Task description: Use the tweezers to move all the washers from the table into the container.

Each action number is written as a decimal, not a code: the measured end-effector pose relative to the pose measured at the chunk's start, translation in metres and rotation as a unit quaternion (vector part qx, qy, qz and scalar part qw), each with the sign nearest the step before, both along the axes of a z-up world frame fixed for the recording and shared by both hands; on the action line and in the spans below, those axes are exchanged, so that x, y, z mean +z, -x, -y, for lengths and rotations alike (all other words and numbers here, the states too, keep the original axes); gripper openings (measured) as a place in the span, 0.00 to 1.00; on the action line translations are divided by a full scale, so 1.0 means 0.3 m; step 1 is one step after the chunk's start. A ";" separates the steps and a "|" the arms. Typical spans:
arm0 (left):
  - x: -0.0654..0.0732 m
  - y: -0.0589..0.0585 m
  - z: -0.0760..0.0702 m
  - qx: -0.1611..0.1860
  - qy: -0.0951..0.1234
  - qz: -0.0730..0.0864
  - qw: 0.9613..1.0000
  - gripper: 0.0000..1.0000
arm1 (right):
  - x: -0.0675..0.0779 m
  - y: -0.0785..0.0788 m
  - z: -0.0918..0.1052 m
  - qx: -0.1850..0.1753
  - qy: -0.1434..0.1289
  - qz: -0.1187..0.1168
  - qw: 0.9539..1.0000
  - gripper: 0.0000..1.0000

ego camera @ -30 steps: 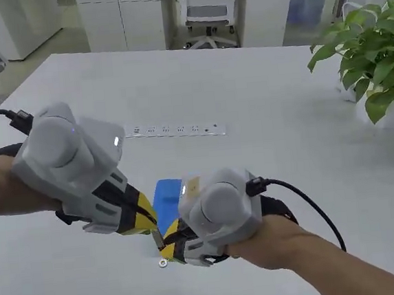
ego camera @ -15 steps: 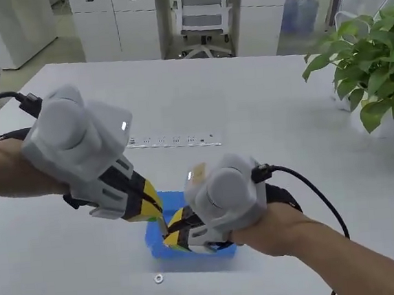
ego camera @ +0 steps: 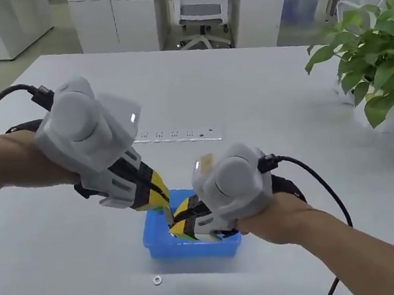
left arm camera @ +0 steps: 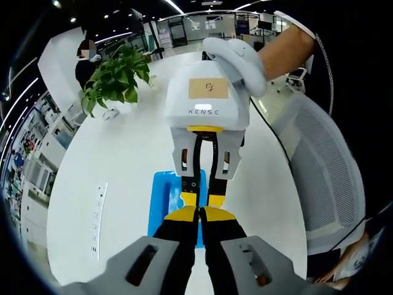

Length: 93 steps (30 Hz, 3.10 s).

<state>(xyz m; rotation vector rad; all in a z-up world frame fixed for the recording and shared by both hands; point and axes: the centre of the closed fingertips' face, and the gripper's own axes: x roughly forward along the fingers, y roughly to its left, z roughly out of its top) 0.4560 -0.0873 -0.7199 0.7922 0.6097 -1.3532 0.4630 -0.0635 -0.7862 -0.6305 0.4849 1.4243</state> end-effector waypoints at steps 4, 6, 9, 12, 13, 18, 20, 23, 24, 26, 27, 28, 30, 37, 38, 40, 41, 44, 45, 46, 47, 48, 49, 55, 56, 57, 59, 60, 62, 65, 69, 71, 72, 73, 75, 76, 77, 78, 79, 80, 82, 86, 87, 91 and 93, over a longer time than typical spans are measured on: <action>-0.026 -0.019 0.003 -0.002 -0.002 -0.003 1.000 0.06 | -0.027 -0.015 0.004 0.002 0.003 -0.004 1.000 0.10; -0.034 -0.027 0.005 -0.002 0.000 -0.005 1.000 0.06 | -0.035 -0.022 0.004 0.001 0.003 -0.009 1.000 0.10; -0.049 -0.041 0.004 -0.001 0.000 -0.007 1.000 0.06 | -0.053 -0.037 0.005 0.001 0.005 -0.010 1.000 0.10; -0.068 -0.057 0.003 0.000 0.001 -0.008 1.000 0.06 | -0.069 -0.050 0.004 0.001 0.006 -0.012 1.000 0.10; -0.072 -0.061 0.003 0.001 0.002 -0.008 1.000 0.06 | -0.074 -0.054 0.004 0.001 0.006 -0.013 1.000 0.10; -0.105 -0.081 0.005 0.003 0.002 -0.011 1.000 0.06 | -0.106 -0.072 0.005 0.001 0.010 -0.017 1.000 0.10; -0.116 -0.088 0.006 0.005 0.003 -0.013 1.000 0.06 | -0.118 -0.079 0.006 0.001 0.011 -0.020 1.000 0.10; -0.134 -0.097 0.008 0.007 0.004 -0.015 1.000 0.06 | -0.137 -0.089 0.008 0.001 0.015 -0.022 1.000 0.10; -0.141 -0.101 0.009 0.008 0.004 -0.015 1.000 0.06 | -0.145 -0.091 0.009 0.001 0.016 -0.024 1.000 0.10; -0.152 -0.106 0.009 0.009 0.003 -0.015 1.000 0.06 | -0.158 -0.096 0.011 0.001 0.018 -0.026 1.000 0.10; -0.159 -0.108 0.010 0.009 0.003 -0.016 1.000 0.06 | -0.163 -0.096 0.011 0.001 0.019 -0.029 0.999 0.10; -0.164 -0.110 0.010 0.010 0.003 -0.016 1.000 0.06 | -0.169 -0.098 0.011 0.002 0.019 -0.029 0.999 0.10; -0.176 -0.115 0.011 0.010 0.003 -0.017 1.000 0.06 | -0.181 -0.104 0.013 0.002 0.021 -0.030 0.999 0.10; -0.208 -0.133 0.017 0.013 0.001 -0.021 1.000 0.06 | -0.215 -0.118 0.016 0.001 0.027 -0.039 0.999 0.10; -0.212 -0.134 0.018 0.014 0.001 -0.022 1.000 0.06 | -0.219 -0.120 0.017 0.002 0.028 -0.039 0.999 0.10; -0.221 -0.135 0.020 0.015 0.001 -0.023 1.000 0.06 | -0.228 -0.121 0.019 0.001 0.032 -0.041 0.999 0.10; -0.224 -0.135 0.021 0.015 0.001 -0.023 1.000 0.06 | -0.231 -0.121 0.020 0.001 0.033 -0.042 0.999 0.10; -0.224 -0.139 0.023 0.018 0.004 -0.023 1.000 0.06 | -0.232 -0.121 0.023 0.000 0.031 -0.046 0.998 0.10; -0.223 -0.141 0.023 0.018 0.005 -0.022 1.000 0.06 | -0.232 -0.122 0.023 0.000 0.030 -0.046 0.998 0.10; -0.224 -0.142 0.024 0.019 0.005 -0.022 1.000 0.06 | -0.232 -0.123 0.023 0.001 0.030 -0.045 0.999 0.10; -0.223 -0.142 0.025 0.019 0.006 -0.022 1.000 0.06 | -0.232 -0.123 0.023 0.000 0.030 -0.046 0.998 0.10; -0.223 -0.143 0.026 0.019 0.006 -0.022 1.000 0.06 | -0.232 -0.123 0.023 0.001 0.030 -0.045 0.999 0.11; -0.224 -0.142 0.027 0.019 0.006 -0.023 1.000 0.06 | -0.232 -0.123 0.023 0.001 0.030 -0.045 0.999 0.11; -0.219 -0.135 0.031 0.015 0.004 -0.021 1.000 0.06 | -0.223 -0.117 0.020 0.004 0.031 -0.036 0.999 0.12; -0.215 -0.134 0.031 0.015 0.004 -0.020 1.000 0.06 | -0.221 -0.118 0.020 0.004 0.031 -0.035 0.999 0.12; -0.210 -0.132 0.032 0.014 0.004 -0.020 1.000 0.06 | -0.217 -0.118 0.019 0.004 0.030 -0.035 0.999 0.11; -0.201 -0.129 0.033 0.013 0.005 -0.018 1.000 0.06 | -0.207 -0.120 0.018 0.004 0.028 -0.031 0.999 0.11; -0.197 -0.129 0.033 0.013 0.005 -0.016 1.000 0.06 | -0.203 -0.120 0.018 0.003 0.027 -0.031 0.999 0.11; -0.184 -0.127 0.032 0.013 0.006 -0.014 1.000 0.06 | -0.190 -0.119 0.016 0.002 0.023 -0.029 0.999 0.11; -0.163 -0.122 0.029 0.012 0.007 -0.009 1.000 0.06 | -0.172 -0.116 0.011 0.000 0.017 -0.026 1.000 0.11; -0.138 -0.109 0.025 0.010 0.008 -0.007 1.000 0.06 | -0.143 -0.105 0.003 0.000 0.012 -0.020 1.000 0.11; -0.123 -0.099 0.022 0.009 0.008 -0.006 1.000 0.06 | -0.128 -0.097 -0.001 0.001 0.009 -0.018 1.000 0.11; -0.115 -0.095 0.018 0.009 0.007 -0.005 1.000 0.06 | -0.120 -0.092 -0.003 0.002 0.007 -0.016 1.000 0.11; -0.109 -0.091 0.016 0.009 0.007 -0.005 1.000 0.05 | -0.114 -0.089 -0.005 0.003 0.006 -0.015 1.000 0.11; -0.094 -0.081 0.010 0.008 0.006 -0.002 1.000 0.05 | -0.099 -0.080 -0.009 0.004 0.003 -0.013 1.000 0.11; -0.088 -0.077 0.008 0.007 0.006 -0.002 1.000 0.05 | -0.092 -0.076 -0.011 0.004 0.002 -0.012 1.000 0.11; -0.081 -0.069 0.005 0.007 0.005 -0.002 1.000 0.05 | -0.084 -0.070 -0.014 0.005 0.001 -0.010 1.000 0.11; -0.076 -0.065 0.002 0.007 0.004 0.000 1.000 0.05 | -0.080 -0.067 -0.015 0.006 0.000 -0.008 1.000 0.11; -0.070 -0.059 -0.002 0.007 0.003 0.001 1.000 0.05 | -0.073 -0.061 -0.018 0.007 -0.001 -0.007 1.000 0.11; -0.065 -0.054 -0.004 0.007 0.003 0.002 1.000 0.05 | -0.068 -0.057 -0.019 0.007 -0.001 -0.006 1.000 0.11; -0.055 -0.043 -0.011 0.008 0.001 0.004 1.000 0.05 | -0.057 -0.047 -0.025 0.008 -0.004 -0.004 1.000 0.11; -0.044 -0.021 -0.023 0.009 -0.003 0.004 1.000 0.05 | -0.045 -0.024 -0.037 0.013 -0.005 -0.001 1.000 0.11; -0.042 -0.016 -0.025 0.010 -0.004 0.005 1.000 0.05 | -0.041 -0.018 -0.040 0.014 -0.006 0.001 1.000 0.11; -0.034 0.010 -0.037 0.011 -0.008 0.006 1.000 0.05 | -0.034 0.007 -0.051 0.018 -0.008 0.002 1.000 0.11; -0.036 0.024 -0.043 0.011 -0.010 0.006 1.000 0.05 | -0.034 0.021 -0.056 0.021 -0.008 0.002 1.000 0.11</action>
